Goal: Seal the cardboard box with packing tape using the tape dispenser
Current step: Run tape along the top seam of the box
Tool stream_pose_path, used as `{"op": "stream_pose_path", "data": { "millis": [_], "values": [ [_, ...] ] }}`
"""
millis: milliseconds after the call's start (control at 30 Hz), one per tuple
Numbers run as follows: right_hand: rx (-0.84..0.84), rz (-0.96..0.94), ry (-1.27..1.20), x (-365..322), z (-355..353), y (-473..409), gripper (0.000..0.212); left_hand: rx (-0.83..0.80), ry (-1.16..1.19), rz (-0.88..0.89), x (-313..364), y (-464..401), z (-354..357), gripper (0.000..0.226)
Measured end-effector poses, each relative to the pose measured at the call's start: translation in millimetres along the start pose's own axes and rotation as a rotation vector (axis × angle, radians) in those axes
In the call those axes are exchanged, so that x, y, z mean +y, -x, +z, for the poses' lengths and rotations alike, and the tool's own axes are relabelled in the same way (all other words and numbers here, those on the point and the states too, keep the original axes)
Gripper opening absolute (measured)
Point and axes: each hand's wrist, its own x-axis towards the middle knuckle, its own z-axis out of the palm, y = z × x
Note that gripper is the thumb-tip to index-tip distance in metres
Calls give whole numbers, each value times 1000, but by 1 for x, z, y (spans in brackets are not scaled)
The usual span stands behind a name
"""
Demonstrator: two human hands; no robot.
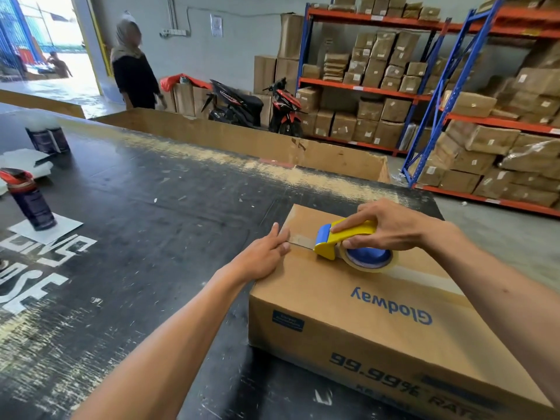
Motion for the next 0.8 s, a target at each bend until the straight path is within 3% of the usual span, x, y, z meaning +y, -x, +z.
{"op": "stream_pose_path", "data": {
  "millis": [300, 400, 500, 633, 800],
  "values": [
    [-61, 63, 58, 34, -11, 69, 51, -9, 26, -3, 3, 1, 3, 51],
    [-68, 57, 141, 34, -6, 66, 52, 5, -368, 30, 16, 1, 4, 57],
    [-74, 69, 176, 34, -7, 62, 46, 42, -734, 194, 38, -6, 19, 71],
    [-82, 66, 195, 36, -4, 61, 47, -120, -709, 260, 70, -11, 70, 75],
    [-83, 70, 212, 38, -2, 60, 46, -169, -675, 299, 84, -8, 98, 74]
  ]
}}
